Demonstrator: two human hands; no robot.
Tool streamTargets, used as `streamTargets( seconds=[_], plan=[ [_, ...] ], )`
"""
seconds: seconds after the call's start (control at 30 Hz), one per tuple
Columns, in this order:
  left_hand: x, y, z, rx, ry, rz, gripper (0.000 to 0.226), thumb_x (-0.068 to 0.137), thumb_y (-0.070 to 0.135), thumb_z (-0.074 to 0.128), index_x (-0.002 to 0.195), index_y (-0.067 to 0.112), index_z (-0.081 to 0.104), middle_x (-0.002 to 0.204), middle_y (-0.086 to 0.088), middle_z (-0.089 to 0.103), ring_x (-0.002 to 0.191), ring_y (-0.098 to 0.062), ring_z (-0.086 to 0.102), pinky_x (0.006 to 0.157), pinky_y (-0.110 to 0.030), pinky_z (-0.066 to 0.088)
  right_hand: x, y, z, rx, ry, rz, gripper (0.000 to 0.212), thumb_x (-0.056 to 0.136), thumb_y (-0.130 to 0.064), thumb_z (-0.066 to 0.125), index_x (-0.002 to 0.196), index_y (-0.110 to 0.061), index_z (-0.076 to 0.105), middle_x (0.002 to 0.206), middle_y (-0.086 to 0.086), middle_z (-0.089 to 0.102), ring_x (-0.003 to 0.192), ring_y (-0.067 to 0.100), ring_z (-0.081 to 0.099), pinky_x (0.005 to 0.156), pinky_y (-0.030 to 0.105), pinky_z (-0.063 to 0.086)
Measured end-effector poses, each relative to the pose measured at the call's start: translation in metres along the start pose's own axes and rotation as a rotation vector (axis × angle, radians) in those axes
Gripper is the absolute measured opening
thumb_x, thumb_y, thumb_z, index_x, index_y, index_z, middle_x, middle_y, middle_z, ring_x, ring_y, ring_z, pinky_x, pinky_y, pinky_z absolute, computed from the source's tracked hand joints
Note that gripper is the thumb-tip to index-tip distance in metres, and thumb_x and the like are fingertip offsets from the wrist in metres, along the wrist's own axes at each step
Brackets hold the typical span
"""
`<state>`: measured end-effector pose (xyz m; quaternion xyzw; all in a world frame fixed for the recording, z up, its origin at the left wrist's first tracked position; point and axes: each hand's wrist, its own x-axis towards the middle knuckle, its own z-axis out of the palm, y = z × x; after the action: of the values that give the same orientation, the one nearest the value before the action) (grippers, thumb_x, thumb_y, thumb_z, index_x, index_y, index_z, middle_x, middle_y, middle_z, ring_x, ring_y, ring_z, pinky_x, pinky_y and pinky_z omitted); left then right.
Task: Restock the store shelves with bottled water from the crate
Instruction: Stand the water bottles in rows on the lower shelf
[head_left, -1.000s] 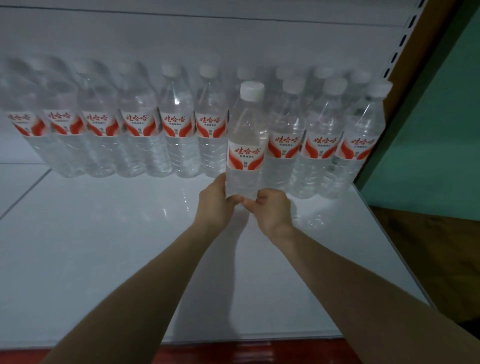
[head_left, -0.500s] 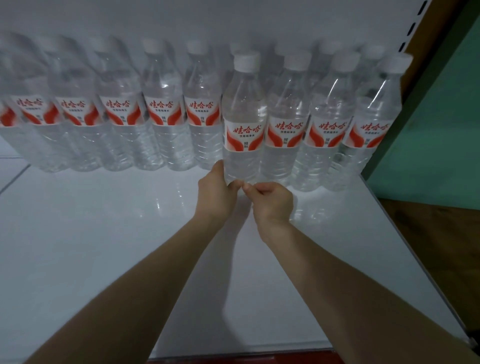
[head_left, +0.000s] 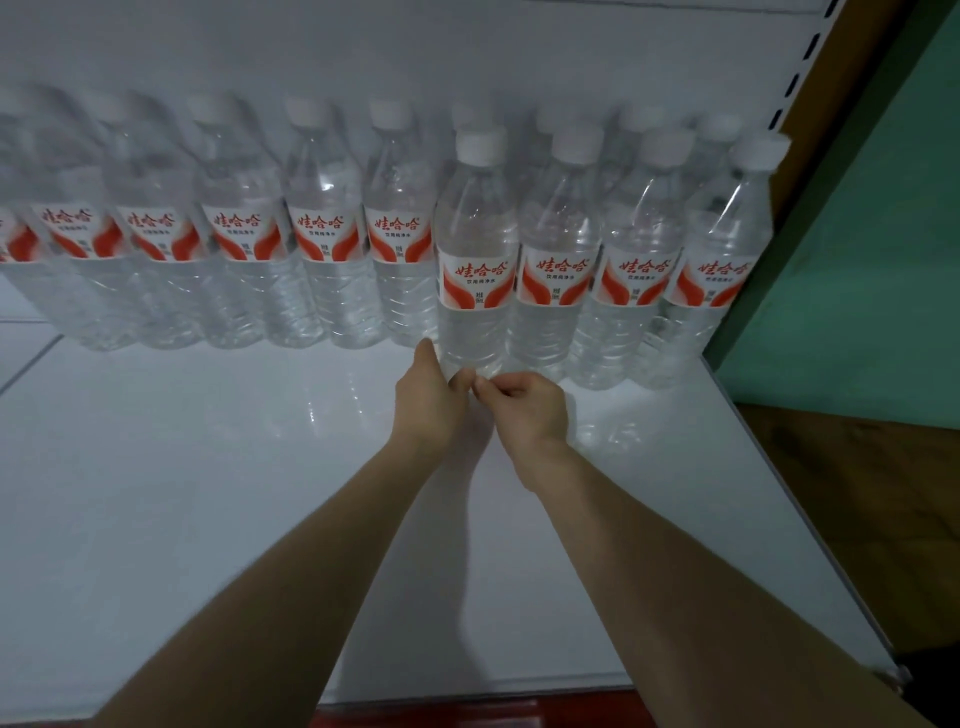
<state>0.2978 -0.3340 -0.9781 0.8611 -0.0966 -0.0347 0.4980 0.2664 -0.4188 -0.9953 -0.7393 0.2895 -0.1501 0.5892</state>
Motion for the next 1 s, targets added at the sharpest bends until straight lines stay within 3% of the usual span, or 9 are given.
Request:
streamTargets(
  seconds=[0.07,0.2,0.4,0.47,0.53,0.67,0.77,0.9,1.0],
  plan=[
    [-0.013,0.004,0.0,0.043,0.0,0.011,0.026,0.095,0.015,0.048,0.12,0.006,0.047,0.107,-0.009,0.059,0.099,-0.024,0.057,0.077,-0.024,0.038,-0.006,-0.002,-0.01,0.023,-0.099,-0.001,0.019,0.086,-0.014,0.063,0.102,-0.004,0.067,0.09,0.003,0.064,0.086,0.015,0.058,0.078,0.021,0.046],
    [-0.045,0.017,-0.001,0.133,-0.04,0.055,0.026,0.097,0.014,0.042,0.12,0.002,0.047,0.099,-0.002,0.051,0.097,-0.021,0.052,0.068,-0.013,0.027,-0.029,-0.002,-0.028,-0.146,-0.271,-0.025,0.031,0.094,-0.009,0.046,0.124,-0.007,0.055,0.115,0.004,0.058,0.107,0.017,0.054,0.095,0.027,0.042],
    [-0.093,0.06,0.004,0.171,-0.124,0.126,0.031,0.1,0.019,0.037,0.123,0.002,0.048,0.113,-0.012,0.06,0.106,-0.028,0.056,0.075,-0.017,0.035,-0.072,-0.029,-0.085,-0.115,-0.203,-0.004,0.037,0.096,-0.003,0.039,0.132,-0.007,0.044,0.128,0.013,0.055,0.107,0.021,0.055,0.101,0.034,0.044],
    [-0.11,0.083,0.01,0.164,-0.16,0.192,0.028,0.1,0.021,0.036,0.111,0.003,0.055,0.102,-0.008,0.062,0.102,-0.029,0.057,0.07,-0.013,0.036,-0.087,-0.04,-0.117,-0.096,-0.163,-0.026,0.034,0.096,-0.002,0.04,0.129,-0.006,0.046,0.127,0.015,0.056,0.11,0.024,0.057,0.101,0.037,0.046],
    [-0.128,0.109,0.021,0.154,-0.212,0.275,0.028,0.099,0.022,0.037,0.089,0.004,0.055,0.08,-0.004,0.059,0.084,-0.026,0.057,0.056,-0.013,0.034,-0.103,-0.049,-0.155,-0.071,-0.127,-0.086,0.031,0.096,-0.002,0.041,0.126,-0.004,0.049,0.121,0.016,0.058,0.103,0.024,0.059,0.095,0.037,0.049],
    [-0.164,0.168,0.054,0.117,-0.332,0.45,0.031,0.098,0.023,0.04,0.103,0.004,0.063,0.102,-0.011,0.067,0.095,-0.025,0.059,0.073,-0.026,0.039,-0.133,-0.054,-0.245,-0.056,-0.014,-0.194,0.023,0.094,-0.004,0.047,0.116,-0.003,0.055,0.09,0.005,0.062,0.075,0.009,0.059,0.067,0.019,0.052],
    [-0.198,0.208,0.087,0.132,-0.42,0.581,0.03,0.097,0.023,0.045,0.113,0.006,0.063,0.113,-0.012,0.065,0.106,-0.026,0.057,0.078,-0.023,0.034,-0.152,-0.043,-0.312,-0.078,0.13,-0.182,0.018,0.092,-0.005,0.053,0.109,-0.001,0.06,0.084,0.003,0.062,0.071,0.009,0.06,0.067,0.022,0.054],
    [-0.247,0.234,0.136,0.164,-0.652,0.749,0.024,0.094,0.02,0.052,0.112,0.009,0.063,0.113,-0.008,0.066,0.104,-0.02,0.059,0.079,-0.019,0.036,-0.176,-0.005,-0.387,-0.132,0.221,-0.068,0.012,0.091,-0.004,0.055,0.098,0.0,0.063,0.088,0.01,0.063,0.067,0.009,0.061,0.062,0.02,0.053],
    [-0.276,0.232,0.169,0.258,-0.89,0.735,0.022,0.095,0.023,0.049,0.109,0.009,0.06,0.105,-0.01,0.064,0.093,-0.021,0.06,0.075,-0.027,0.043,-0.193,0.042,-0.425,-0.155,0.202,0.191,0.009,0.091,-0.01,0.056,0.094,-0.005,0.064,0.083,0.009,0.063,0.072,0.017,0.06,0.065,0.026,0.052]
  ],
)
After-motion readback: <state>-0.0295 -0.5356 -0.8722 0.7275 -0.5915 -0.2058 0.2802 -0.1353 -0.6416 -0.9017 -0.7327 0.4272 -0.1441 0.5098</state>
